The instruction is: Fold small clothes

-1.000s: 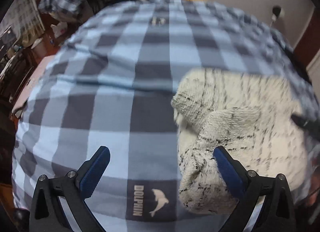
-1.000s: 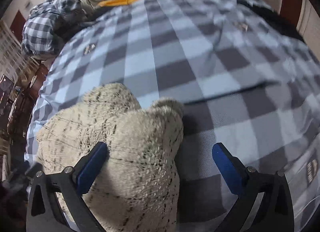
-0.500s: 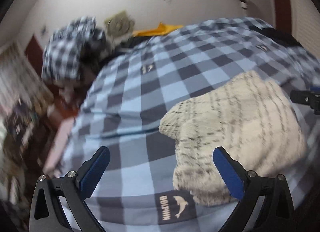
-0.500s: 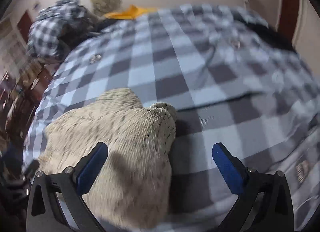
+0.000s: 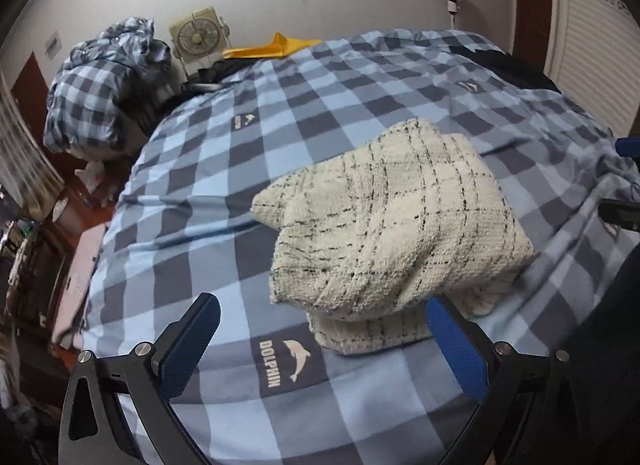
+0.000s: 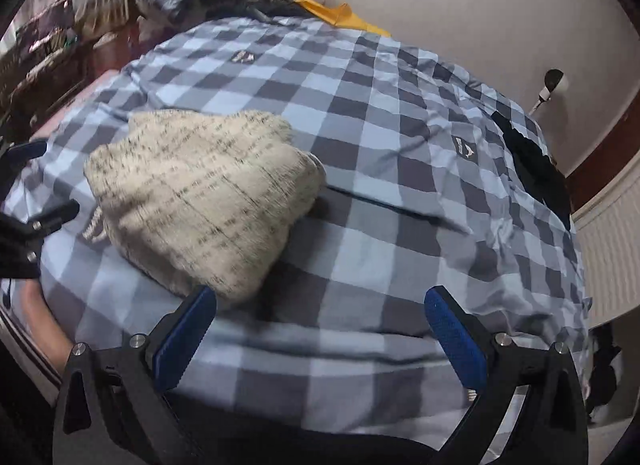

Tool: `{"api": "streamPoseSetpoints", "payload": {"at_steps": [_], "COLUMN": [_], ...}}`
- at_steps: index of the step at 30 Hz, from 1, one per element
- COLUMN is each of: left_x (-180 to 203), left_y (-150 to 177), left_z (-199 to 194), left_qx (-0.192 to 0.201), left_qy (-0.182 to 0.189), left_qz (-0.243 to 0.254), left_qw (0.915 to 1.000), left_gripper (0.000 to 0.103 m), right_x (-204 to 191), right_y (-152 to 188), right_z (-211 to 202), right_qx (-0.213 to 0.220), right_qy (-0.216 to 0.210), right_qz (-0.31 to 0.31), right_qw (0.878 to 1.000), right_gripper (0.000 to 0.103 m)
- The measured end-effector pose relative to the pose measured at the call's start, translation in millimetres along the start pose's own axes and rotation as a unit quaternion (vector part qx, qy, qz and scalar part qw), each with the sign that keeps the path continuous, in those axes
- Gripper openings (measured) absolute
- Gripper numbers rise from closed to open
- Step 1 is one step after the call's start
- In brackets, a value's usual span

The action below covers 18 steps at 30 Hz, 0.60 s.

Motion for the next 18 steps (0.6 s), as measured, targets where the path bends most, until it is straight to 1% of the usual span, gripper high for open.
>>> {"api": "streamPoseSetpoints", "payload": {"at_steps": [2,4,6,8,9,11,12,13,15,16,17,18], "left_x": [-5.0,-13.1,-22.8,-31.7,-36.0,-47.7,-54.3,-59.2,-68.6,-72.4,-75.7,-78.0], "left_y": [-1.1,-3.3,-7.9,-13.1,-15.8,-23.0,-25.3,-26.2,-25.7,-24.7,-23.1,-21.3], "left_z": [7.8,20.1,38.6,55.7,61.9,76.4,84.2,90.7,108.3,116.2,125.1,133.7], "left_qx": [-0.015,-0.035,-0.06,-0.075,-0.078,-0.086,-0.09,-0.096,-0.117,-0.125,-0.136,-0.148], "left_qy": [0.015,0.04,0.055,0.064,0.07,0.103,0.128,0.148,0.194,0.216,0.242,0.266], "left_qz": [-0.015,-0.036,-0.058,-0.075,-0.082,-0.107,-0.124,-0.138,-0.166,-0.178,-0.193,-0.206], "left_qw": [0.9997,0.9979,0.995,0.9923,0.991,0.9852,0.9799,0.9746,0.9598,0.9518,0.9411,0.9301], "left_gripper": [0.103,0.103,0.103,0.103,0.103,0.103,0.103,0.103,0.103,0.103,0.103,0.103], "right_x": [6.5,12.4,12.7,13.8,13.3,12.0,11.4,10.5,9.6,8.7,8.4,7.8], "right_y": [-1.9,-5.2,-6.0,-13.4,-17.4,-28.6,-33.4,-39.9,-46.1,-49.4,-50.5,-51.8], "right_z": [8.0,20.4,30.2,47.5,54.1,68.9,76.0,87.0,102.8,115.9,124.1,132.9], "right_qx": [-0.008,-0.019,-0.024,-0.035,-0.037,-0.043,-0.048,-0.059,-0.076,-0.094,-0.109,-0.123], "right_qy": [-0.023,-0.07,-0.111,-0.149,-0.16,-0.191,-0.21,-0.239,-0.273,-0.29,-0.302,-0.322], "right_qz": [0.019,0.05,0.077,0.098,0.104,0.118,0.124,0.135,0.153,0.166,0.172,0.181], "right_qw": [1.0,0.996,0.991,0.983,0.981,0.974,0.969,0.96,0.947,0.938,0.931,0.921], "right_gripper": [0.102,0.102,0.102,0.102,0.102,0.102,0.102,0.102,0.102,0.102,0.102,0.102]}}
Point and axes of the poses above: each gripper's, at about its wrist camera, not at the fingertips, and z roughly the way its jaws point, x to its right, y to its underside, the point moved 2 cm from there along z, roughly the way its jaws point, and after that the axes turned 9 degrees about -x, right-handed, at the moved point
